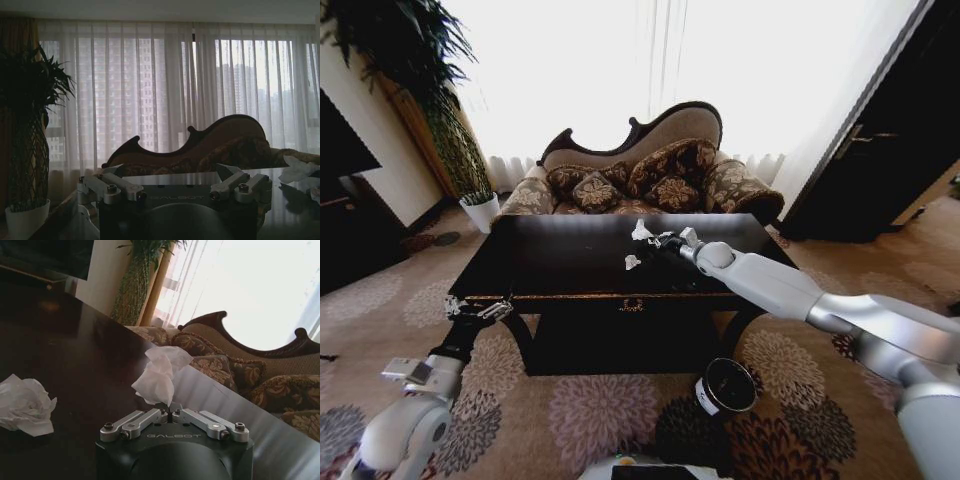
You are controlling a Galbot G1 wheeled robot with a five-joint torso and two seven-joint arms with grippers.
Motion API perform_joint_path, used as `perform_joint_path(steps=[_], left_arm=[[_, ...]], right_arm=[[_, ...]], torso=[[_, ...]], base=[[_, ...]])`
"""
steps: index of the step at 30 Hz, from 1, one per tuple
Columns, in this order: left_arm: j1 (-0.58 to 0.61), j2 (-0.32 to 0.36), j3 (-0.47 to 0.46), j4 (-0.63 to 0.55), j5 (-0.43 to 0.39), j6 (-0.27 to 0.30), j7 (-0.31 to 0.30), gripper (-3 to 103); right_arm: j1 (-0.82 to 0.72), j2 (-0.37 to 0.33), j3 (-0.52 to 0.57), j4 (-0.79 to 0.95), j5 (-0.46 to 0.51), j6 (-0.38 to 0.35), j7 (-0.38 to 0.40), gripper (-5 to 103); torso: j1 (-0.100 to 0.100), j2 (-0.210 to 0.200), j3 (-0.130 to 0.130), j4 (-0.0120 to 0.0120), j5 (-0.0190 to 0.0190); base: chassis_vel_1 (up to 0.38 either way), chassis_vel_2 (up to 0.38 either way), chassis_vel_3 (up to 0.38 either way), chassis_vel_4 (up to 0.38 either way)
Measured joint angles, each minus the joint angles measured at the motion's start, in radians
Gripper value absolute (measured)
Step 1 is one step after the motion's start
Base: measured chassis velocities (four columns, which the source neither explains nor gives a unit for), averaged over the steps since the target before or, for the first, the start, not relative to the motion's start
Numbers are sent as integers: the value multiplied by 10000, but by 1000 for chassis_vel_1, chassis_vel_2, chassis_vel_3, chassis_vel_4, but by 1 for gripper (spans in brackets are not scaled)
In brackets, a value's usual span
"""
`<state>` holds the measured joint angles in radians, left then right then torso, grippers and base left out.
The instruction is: Move to the front of the table and place the trash on the table into the trash bin.
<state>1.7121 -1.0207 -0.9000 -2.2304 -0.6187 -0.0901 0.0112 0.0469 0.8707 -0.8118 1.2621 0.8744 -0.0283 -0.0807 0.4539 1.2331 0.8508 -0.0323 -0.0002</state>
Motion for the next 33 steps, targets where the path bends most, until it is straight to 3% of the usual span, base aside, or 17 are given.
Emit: perform_joint_path(steps=[15, 20, 23, 24, 25, 27, 31, 33], left_arm=[[0, 0, 0, -1, 0, 0, 0, 100], [0, 0, 0, 0, 0, 0, 0, 100], [0, 1, 0, 0, 0, 0, 0, 100], [0, 1, 0, 0, 0, 0, 0, 100], [0, 0, 0, 0, 0, 0, 1, 100], [0, 0, 0, 0, 0, 0, -1, 100], [0, 0, 0, 0, 0, 0, -2, 100], [0, 0, 0, 0, 0, 0, -2, 100]], right_arm=[[-2441, -1743, 3168, 1862, 551, -394, 881, 0], [-4060, -2296, 4818, 2415, 427, -434, 1084, 0], [-5705, -2708, 6556, 2881, 242, -423, 1135, 0], [-5705, -2708, 6556, 2881, 242, -423, 1135, 0], [-6445, -2832, 7471, 3163, 46, -392, 1167, 0], [-6721, -2845, 7801, 3281, -11, -387, 1177, 0], [-8958, -2728, 9989, 4156, -113, -390, 1231, 0], [-9194, -2700, 10226, 4248, -114, -393, 1231, 0]], torso=[[0, 1, 0, -3, 1], [-1, 1, -1, 0, 0], [0, 1, 0, -4, 2], [0, 1, 0, -4, 2], [-1, 1, -1, -4, -3], [-1, 1, 0, -4, -1], [-1, 1, 0, -2, 4], [-1, 1, 0, -3, 6]], base=[[0, 0, 0, 0], [0, 0, 0, 0], [0, 0, 0, 0], [0, 0, 0, 0], [0, 0, 0, 0], [0, 0, 0, 0], [0, 0, 0, 0], [0, 0, 0, 0]])
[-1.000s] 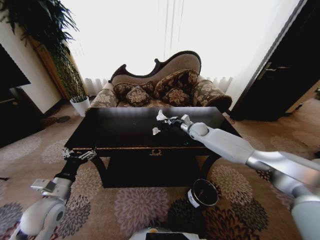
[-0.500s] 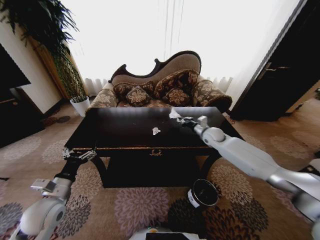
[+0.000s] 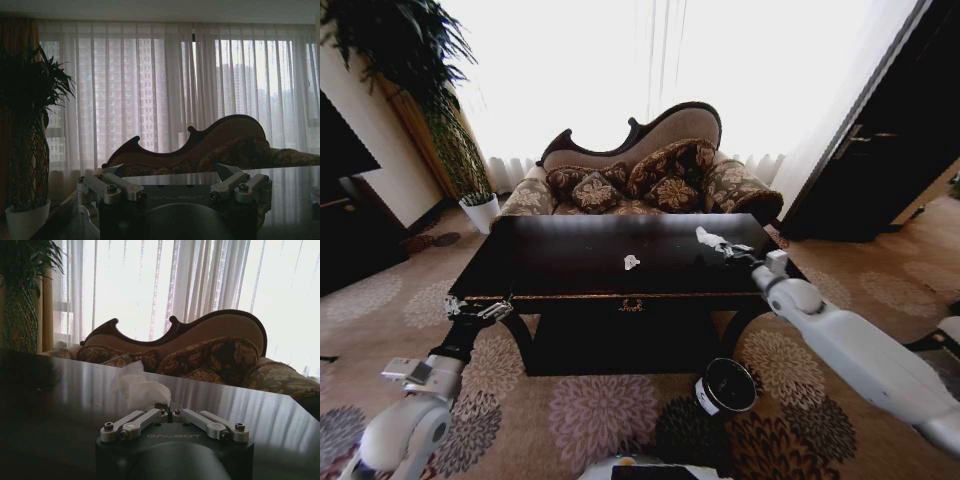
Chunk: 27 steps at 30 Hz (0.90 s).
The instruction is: Move to the front of the table and place the trash on the table into the trash bin.
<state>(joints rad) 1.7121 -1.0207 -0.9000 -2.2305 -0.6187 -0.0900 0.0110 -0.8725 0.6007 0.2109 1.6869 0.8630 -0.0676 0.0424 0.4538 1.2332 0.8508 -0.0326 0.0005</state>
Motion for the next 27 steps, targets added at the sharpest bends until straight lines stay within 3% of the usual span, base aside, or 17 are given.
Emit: perform_joint_path(steps=[3, 9, 20, 22, 27], left_arm=[[0, 0, 0, 0, 0, 0, 3, 100], [0, 0, 0, 0, 0, 0, 3, 100], [0, 0, 0, 0, 0, 0, 3, 100], [0, 0, 0, 0, 0, 0, 2, 100], [0, 0, 0, 0, 0, 0, 2, 100]], right_arm=[[-979, 173, 1133, 441, 115, -1, 2, 0], [-1723, 587, 2018, 887, 200, 0, 19, 0], [-4768, 2306, 4724, 1963, -27, 168, -201, 0], [-5343, 2804, 5420, 2128, -585, 529, -479, 0], [-6026, 3429, 6308, 2373, -883, 937, -759, 0]], torso=[[0, 0, -1, 0, -5], [0, 0, 0, 3, -7], [0, 0, 0, 0, -8], [0, 0, -1, 2, -8], [0, 1, 0, 1, -7]], base=[[0, 0, 0, 0], [0, 0, 0, 0], [0, 0, 0, 0], [0, 0, 0, 0], [0, 0, 0, 0]])
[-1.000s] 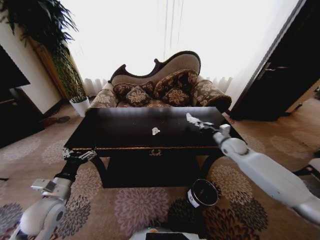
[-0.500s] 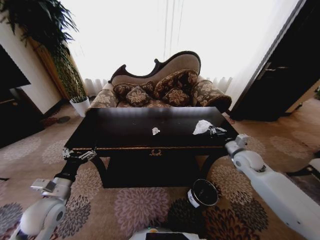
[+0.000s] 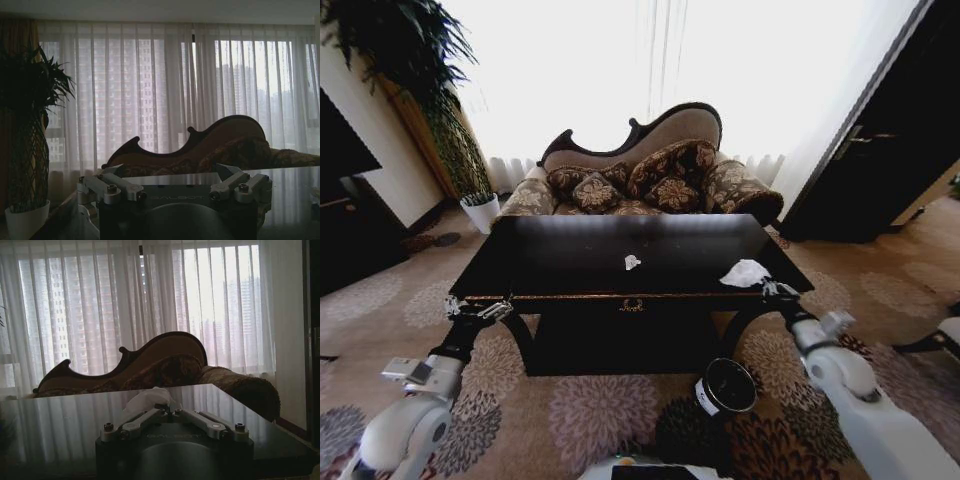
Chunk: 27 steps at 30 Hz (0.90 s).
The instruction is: Move to the front of the table and place the trash on the table into the trash bin.
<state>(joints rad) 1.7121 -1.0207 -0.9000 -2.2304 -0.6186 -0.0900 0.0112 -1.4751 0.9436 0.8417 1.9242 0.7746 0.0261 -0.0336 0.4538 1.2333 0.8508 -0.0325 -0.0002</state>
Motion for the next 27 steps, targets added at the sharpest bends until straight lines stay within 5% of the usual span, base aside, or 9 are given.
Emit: perform_joint_path(steps=[6, 15, 22, 27], left_arm=[[-1, 0, 0, 0, 0, 0, 0, 100], [-1, 0, -1, 0, 0, 0, 0, 100], [0, 0, 0, 0, 0, 0, 0, 100], [0, 0, 0, 0, 0, 0, 0, 100]], right_arm=[[-736, 583, 631, 210, -558, 725, -431, 0], [-1860, 2476, 757, 121, -1196, 2334, -1441, 0], [-1979, 3014, 319, -927, -1874, 3675, -1824, 0], [-1915, 3221, -80, -1514, -1935, 3857, -1799, 0]], torso=[[1, -1, 0, 1, -1], [0, 0, 0, 0, 0], [0, -1, 1, 0, 0], [0, -1, 1, 0, -1]], base=[[0, 0, 0, 0], [0, 0, 0, 0], [0, 0, 0, 0], [0, 0, 0, 0]])
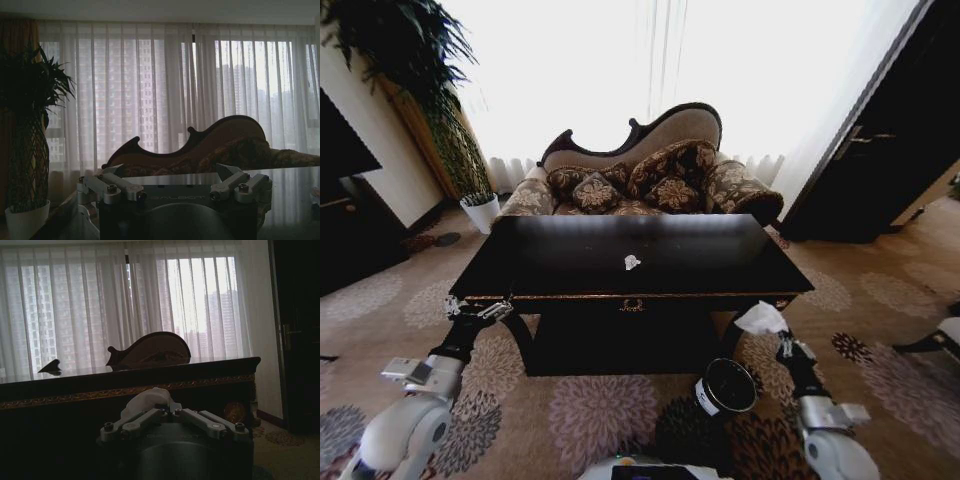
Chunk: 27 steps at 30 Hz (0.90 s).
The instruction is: Move to the front of the table and place the trash on the table into the trash bin.
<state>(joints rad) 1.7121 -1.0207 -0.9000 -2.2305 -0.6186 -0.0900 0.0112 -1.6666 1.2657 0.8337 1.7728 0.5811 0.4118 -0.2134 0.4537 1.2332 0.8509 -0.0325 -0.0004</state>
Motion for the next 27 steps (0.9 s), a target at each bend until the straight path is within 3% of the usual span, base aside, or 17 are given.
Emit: perform_joint_path(steps=[14, 27], left_arm=[[0, 0, 0, 0, 0, 0, 0, 100], [0, 0, 0, 0, 0, 0, 0, 100]], right_arm=[[923, 256, -1747, -3127, -527, 208, 209, 0], [2418, 1, -2369, -6420, -1119, 257, 500, 0]], torso=[[2, 0, 0, 0, 3], [1, 0, 0, 0, 2]], base=[[0, 0, 0, 0], [0, 0, 0, 0]])
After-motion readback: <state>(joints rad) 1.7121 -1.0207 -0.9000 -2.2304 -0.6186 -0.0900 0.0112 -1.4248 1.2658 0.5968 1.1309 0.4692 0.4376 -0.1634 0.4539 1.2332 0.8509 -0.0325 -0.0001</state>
